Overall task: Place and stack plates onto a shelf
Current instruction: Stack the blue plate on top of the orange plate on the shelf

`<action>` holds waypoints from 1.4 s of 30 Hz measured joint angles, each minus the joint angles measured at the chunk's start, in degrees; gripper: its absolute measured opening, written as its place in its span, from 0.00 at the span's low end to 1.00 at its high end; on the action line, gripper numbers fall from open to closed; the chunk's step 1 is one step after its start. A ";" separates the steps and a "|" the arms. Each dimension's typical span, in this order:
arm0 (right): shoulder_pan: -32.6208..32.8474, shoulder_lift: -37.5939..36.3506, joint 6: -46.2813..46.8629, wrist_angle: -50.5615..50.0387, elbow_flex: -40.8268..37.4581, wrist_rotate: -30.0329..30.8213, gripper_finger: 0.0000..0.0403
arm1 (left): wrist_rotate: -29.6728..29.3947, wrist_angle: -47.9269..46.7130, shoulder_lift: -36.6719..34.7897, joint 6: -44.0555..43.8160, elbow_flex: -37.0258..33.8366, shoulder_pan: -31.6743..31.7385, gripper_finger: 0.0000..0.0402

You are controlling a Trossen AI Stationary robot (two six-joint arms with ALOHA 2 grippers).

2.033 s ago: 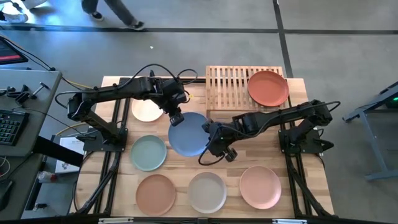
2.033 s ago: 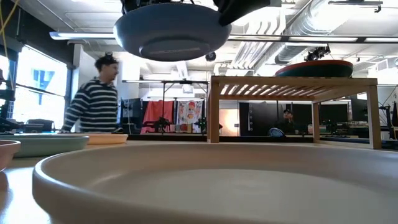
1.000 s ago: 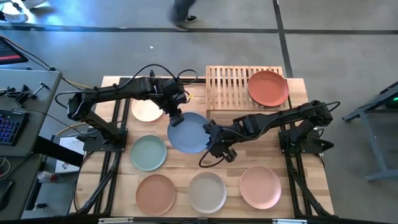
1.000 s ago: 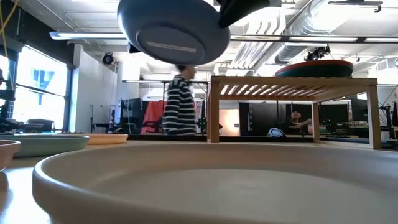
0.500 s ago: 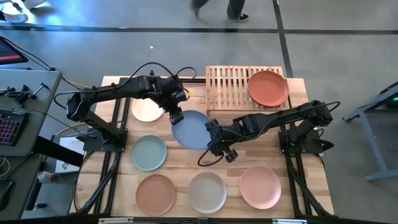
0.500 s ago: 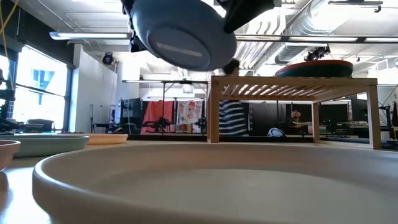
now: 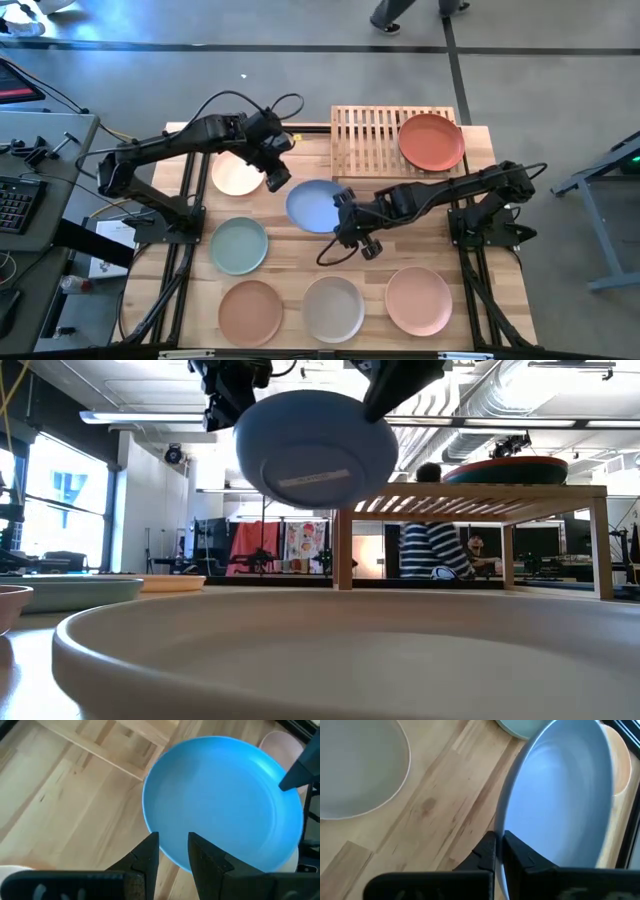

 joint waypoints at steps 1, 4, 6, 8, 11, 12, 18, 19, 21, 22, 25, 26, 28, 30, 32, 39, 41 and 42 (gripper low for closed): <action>0.24 0.00 0.40 -0.23 0.00 0.44 0.00 | -0.02 -0.06 -0.28 0.36 0.00 0.01 0.23; 1.49 0.00 1.07 -0.72 0.00 2.07 0.00 | 0.00 -0.38 -0.47 1.41 0.00 -0.05 0.23; 2.60 0.00 1.05 -0.90 0.00 3.33 0.00 | -0.02 -1.29 -0.42 2.46 0.00 -0.14 0.23; 3.83 -0.04 1.69 -1.15 0.00 5.87 0.00 | -0.04 -2.42 -0.42 3.93 0.00 -0.14 0.23; 5.39 -0.30 4.92 -3.24 0.02 10.20 0.00 | -0.07 -3.36 -0.42 5.42 -0.07 -0.16 0.23; 5.91 -0.56 6.32 -4.35 0.02 11.26 0.00 | -0.07 -3.30 -0.42 5.46 -0.07 -0.16 0.23; 8.20 -2.73 13.61 -6.94 0.02 14.31 0.00 | -0.12 -4.01 -0.42 5.72 -0.07 -0.16 0.23; 8.64 -3.20 14.31 -7.20 0.02 14.91 0.00 | -0.13 -4.12 -0.40 6.18 -0.09 -0.16 0.23; 9.60 -4.30 15.83 -8.00 0.02 17.24 0.00 | -0.20 -4.08 -0.40 7.15 -0.11 -0.29 0.23; 10.09 -4.96 16.61 -8.76 0.02 18.90 0.00 | -0.20 -4.10 -0.40 7.36 -0.11 -0.29 0.23; 11.34 -6.93 19.99 -12.21 0.02 24.08 0.00 | -0.20 -4.16 -0.38 7.35 -0.11 -0.29 0.23; 11.63 -7.62 21.41 -13.62 0.04 25.54 0.00 | -0.20 -4.19 -0.38 7.24 -0.11 -0.29 0.23; 12.10 -8.81 24.59 -16.76 0.04 28.67 0.00 | -0.20 -4.17 -0.38 7.12 -0.11 -0.29 0.23; 12.20 -9.98 27.29 -20.21 0.04 31.58 0.00 | -0.18 -4.17 -0.38 7.40 -0.11 -0.29 0.23; 12.19 -11.03 29.86 -23.92 0.07 33.88 0.00 | -0.19 -4.15 -0.38 7.40 -0.11 -0.29 0.23; 11.42 -13.41 41.27 -37.35 0.07 39.46 0.00 | -0.17 -4.17 -0.38 7.45 -0.11 -0.29 0.23; 10.90 -13.42 46.35 -41.98 0.05 40.49 0.00 | -0.17 -4.17 -0.38 7.45 -0.11 -0.29 0.23; 10.46 -13.45 48.13 -42.01 -0.39 40.90 0.00 | -0.17 -4.17 -0.38 7.45 -0.11 -0.29 0.23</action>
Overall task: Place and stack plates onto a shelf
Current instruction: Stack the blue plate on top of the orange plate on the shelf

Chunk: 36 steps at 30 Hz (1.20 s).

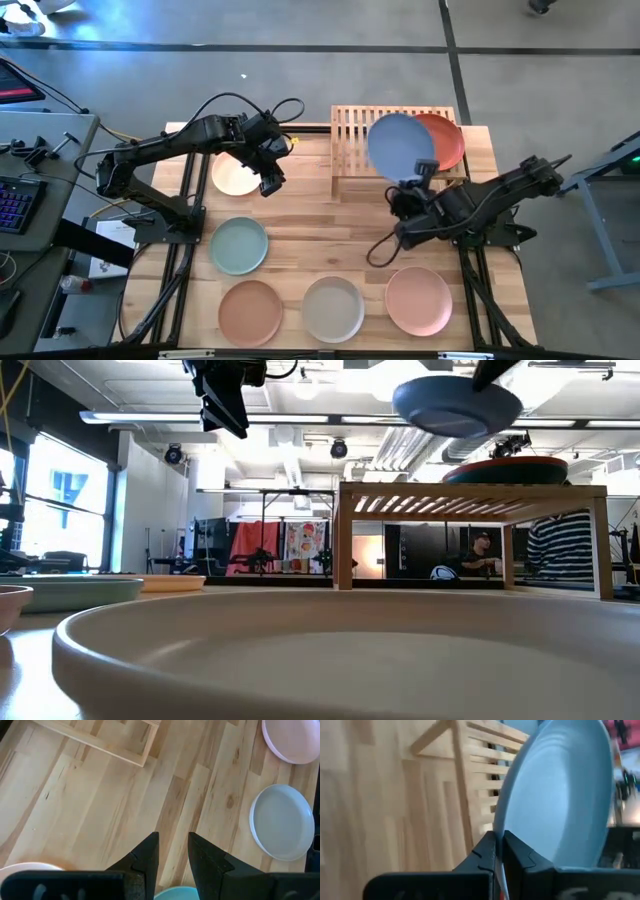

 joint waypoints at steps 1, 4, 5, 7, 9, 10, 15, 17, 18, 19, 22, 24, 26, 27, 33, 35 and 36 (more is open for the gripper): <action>-0.68 -0.30 0.11 0.46 -0.74 0.17 0.00 | 0.00 0.00 0.00 0.00 0.00 0.00 0.23; -2.55 -1.01 -0.32 0.15 -2.65 -0.13 0.00 | 0.00 -0.07 0.01 -0.05 0.00 0.00 0.23; -3.43 -1.33 0.30 0.22 -3.40 0.04 0.00 | 0.00 -0.20 0.01 -0.11 0.00 0.00 0.23; -5.30 -2.11 1.79 0.14 -4.79 -0.98 0.00 | 0.02 -0.42 0.02 -0.11 0.00 -0.06 0.23; -7.37 -2.77 3.44 0.21 -5.85 -0.95 0.00 | 0.02 -0.42 0.02 -0.02 0.00 -0.20 0.23; -8.28 -3.00 4.00 0.10 -6.53 -1.01 0.00 | 0.03 -0.44 0.02 -0.02 0.00 -0.24 0.23; -13.16 -3.21 4.01 0.21 -7.59 -3.71 0.00 | 0.04 -0.44 0.02 0.04 0.00 -0.24 0.23; -15.32 -3.21 3.86 0.16 -7.59 -4.16 0.00 | 0.03 -0.46 0.02 0.04 0.00 -0.24 0.23; -16.47 -3.21 3.85 0.16 -7.59 -4.39 0.00 | 0.03 -0.46 0.02 0.04 0.00 -0.24 0.23; -17.61 -3.21 3.85 0.16 -7.59 -4.83 0.00 | 0.04 -0.48 0.02 0.04 0.00 -0.24 0.23; -20.84 -3.21 2.82 0.15 -7.59 -7.02 0.00 | 0.02 -0.48 0.02 0.04 0.00 -0.24 0.23; -22.66 -3.21 1.86 0.21 -7.59 -8.70 0.00 | 0.02 -0.50 0.02 0.02 0.00 -0.24 0.23; -24.07 -3.21 1.58 0.19 -7.59 -9.33 0.00 | 0.03 -0.52 0.02 0.03 0.00 -0.24 0.23; -24.61 -3.21 1.58 0.16 -7.59 -9.74 0.00 | 0.04 -0.52 0.02 0.03 0.00 -0.24 0.23; -26.22 -3.21 1.27 0.16 -7.59 -13.98 0.00 | 0.02 -0.52 0.02 0.02 0.00 -0.24 0.23; -26.45 -3.21 1.27 0.16 -7.59 -14.21 0.00 | 0.02 -0.52 0.02 0.02 0.00 -0.24 0.23; -26.64 -3.21 1.18 0.16 -7.59 -14.38 0.00 | 0.02 -0.52 0.02 0.02 0.00 -0.24 0.23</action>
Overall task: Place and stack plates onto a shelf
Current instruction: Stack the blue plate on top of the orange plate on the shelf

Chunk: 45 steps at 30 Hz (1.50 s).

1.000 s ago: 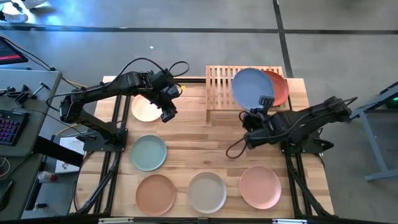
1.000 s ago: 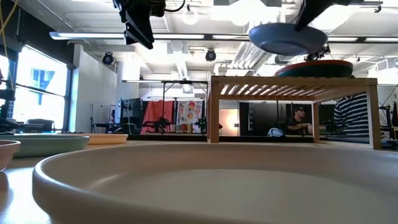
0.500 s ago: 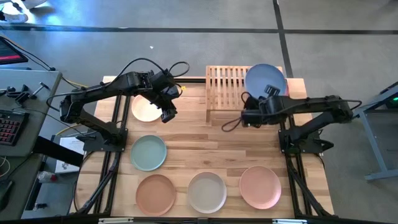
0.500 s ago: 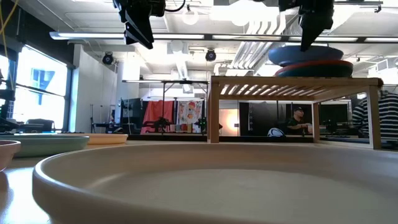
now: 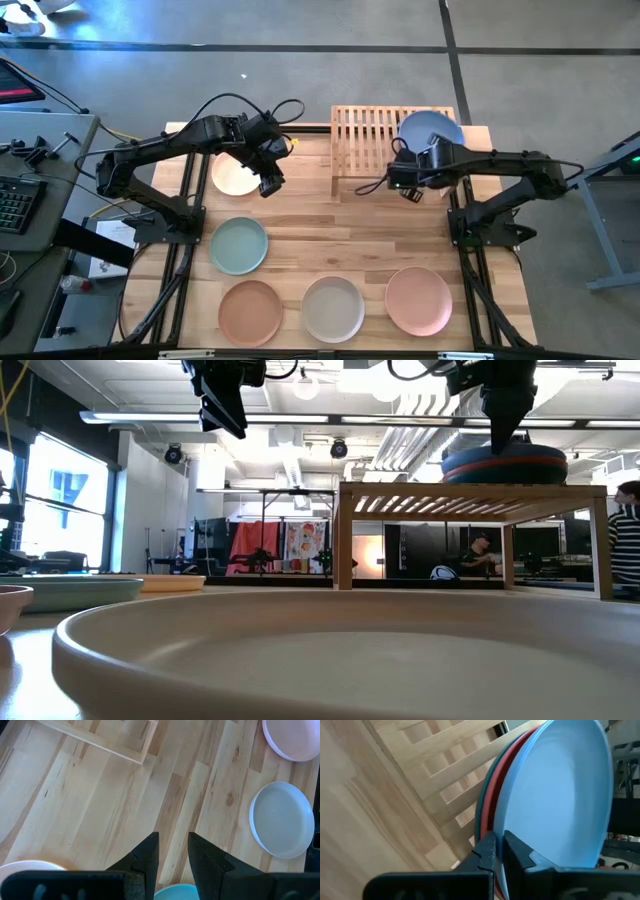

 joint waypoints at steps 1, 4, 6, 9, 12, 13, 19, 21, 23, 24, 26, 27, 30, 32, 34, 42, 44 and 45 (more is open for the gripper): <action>-0.23 0.01 -0.12 0.00 0.00 -0.42 0.00 | 0.00 0.00 0.00 0.00 0.00 0.00 0.23; -0.86 0.02 -0.11 0.00 0.00 -1.93 0.00 | 0.00 0.00 0.00 0.00 0.00 0.00 0.23; -1.07 0.02 -0.20 0.00 0.00 -2.09 0.00 | 0.00 0.00 0.00 0.00 0.00 0.00 0.23; -1.07 0.02 -1.07 0.00 0.00 -2.03 0.00 | 0.00 0.00 0.00 0.00 0.00 0.00 0.23; -1.05 0.02 -0.98 0.00 0.00 -1.94 0.00 | 0.00 0.00 0.00 -0.02 0.00 0.00 0.23; -1.05 0.02 -0.98 0.00 0.00 -1.93 0.00 | 0.00 0.00 0.00 -0.06 0.00 -0.01 0.23; -1.05 0.02 -0.48 0.00 0.00 -1.89 0.00 | 0.00 0.00 0.00 -0.46 0.00 -0.02 0.23; -1.05 0.02 -0.10 0.00 0.00 -1.89 0.00 | 0.00 0.00 0.00 -0.46 0.00 -0.02 0.23; -1.05 0.04 0.08 0.00 0.00 -2.04 0.00 | 0.00 0.00 0.00 -0.48 0.00 -0.02 0.23; -1.05 0.04 0.09 0.00 0.00 -2.23 0.00 | 0.00 0.00 0.00 -0.46 0.00 -0.02 0.23; -1.05 0.04 0.11 -0.02 0.00 -2.79 0.00 | 0.00 0.00 0.00 -0.48 0.00 0.00 0.23; -1.05 0.04 0.11 -0.02 0.00 -2.92 0.00 | 0.00 0.00 0.00 -0.46 0.00 0.00 0.23; -1.05 0.04 0.09 -0.02 0.00 -3.25 0.00 | 0.00 0.00 0.00 -0.47 0.00 0.00 0.23; -1.05 0.04 0.06 -0.02 0.00 -3.46 0.00 | 0.00 0.00 0.00 -0.46 0.00 -0.02 0.23; -1.05 0.04 0.04 -0.02 0.00 -3.43 0.00 | 0.00 0.00 0.00 -0.46 0.00 -0.02 0.23; -1.05 0.04 0.40 -0.02 0.00 -4.24 0.00 | 0.00 0.00 0.00 -0.48 0.00 0.00 0.23; -1.05 0.07 0.53 -0.02 0.00 -4.49 0.00 | 0.00 0.00 0.00 -0.46 0.00 -0.01 0.23; -1.05 0.06 0.53 -0.02 0.00 -4.53 0.00 | 0.00 0.00 0.00 -0.48 0.00 0.00 0.23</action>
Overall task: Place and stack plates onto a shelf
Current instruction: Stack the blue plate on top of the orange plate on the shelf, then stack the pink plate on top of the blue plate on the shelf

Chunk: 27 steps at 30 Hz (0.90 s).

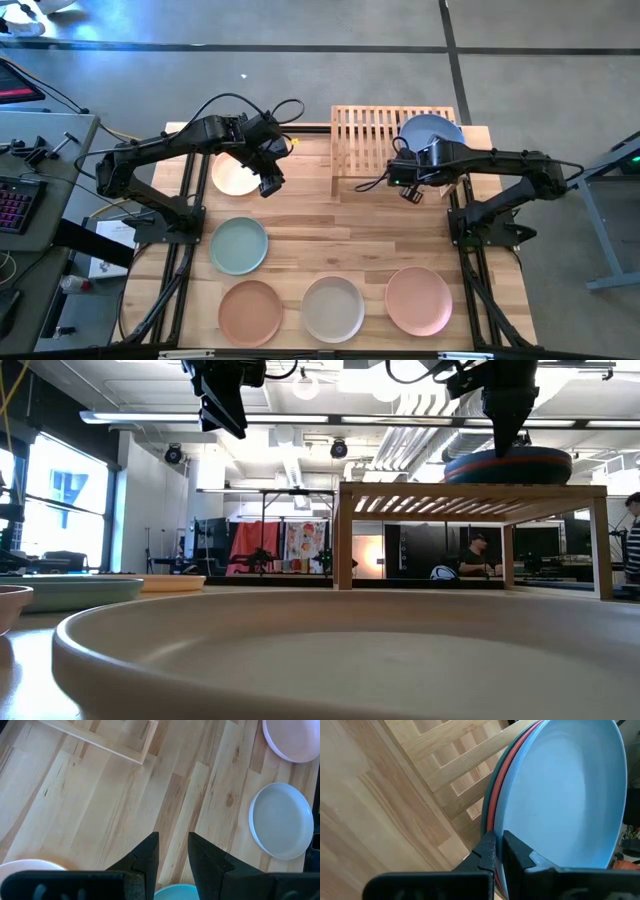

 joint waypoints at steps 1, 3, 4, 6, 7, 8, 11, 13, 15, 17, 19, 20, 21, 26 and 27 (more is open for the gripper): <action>0.00 -0.01 -0.03 0.00 0.00 0.00 0.00 | 0.00 0.00 0.00 0.00 0.00 0.00 0.23; 0.00 -0.02 -0.05 0.00 0.00 0.00 0.01 | 0.00 0.00 0.00 -0.02 0.00 -0.02 0.23; 0.00 -0.02 0.02 0.00 0.00 -0.02 0.02 | 0.00 0.00 0.00 -0.06 0.00 -0.01 0.23; 0.00 -0.01 0.02 0.00 0.00 -0.07 0.06 | 0.00 0.00 0.00 -0.11 0.00 0.00 0.23; 0.00 0.00 0.02 0.00 0.00 -0.10 0.08 | 0.00 0.00 0.00 -0.09 0.00 -0.02 0.23; 0.00 0.00 0.02 -0.02 0.00 -0.13 0.11 | 0.00 0.00 0.00 -0.07 0.00 0.00 0.23; 0.00 -0.02 -0.38 0.00 0.00 0.04 0.20 | 0.00 0.00 0.00 -0.07 0.00 -0.02 0.23; 0.00 0.00 -1.31 0.00 0.00 0.14 0.25 | 0.00 0.00 0.00 -0.07 0.00 0.00 0.23; 0.00 0.00 -2.14 0.00 0.07 0.38 0.28 | 0.00 0.00 0.00 -0.04 0.00 -0.01 0.23; 0.00 0.00 -2.46 -0.01 0.46 0.44 0.30 | 0.00 0.00 0.00 -0.04 0.00 0.00 0.23; 0.00 0.00 -2.54 -0.02 1.31 0.31 0.32 | 0.00 0.00 0.00 -0.04 0.00 -0.02 0.23; 0.00 0.00 -2.54 -0.02 1.96 0.17 0.32 | 0.00 0.00 0.00 -0.04 0.00 -0.02 0.23; 0.00 0.00 -2.50 -0.02 2.66 0.15 0.32 | 0.00 0.00 0.00 -0.02 0.00 -0.02 0.23; 0.04 0.00 -2.11 0.00 7.04 -1.25 0.32 | 0.00 0.02 0.00 0.02 0.00 0.00 0.23; 0.04 0.00 -2.02 -0.02 7.91 -2.47 0.32 | 0.00 0.04 0.00 0.07 0.00 0.00 0.23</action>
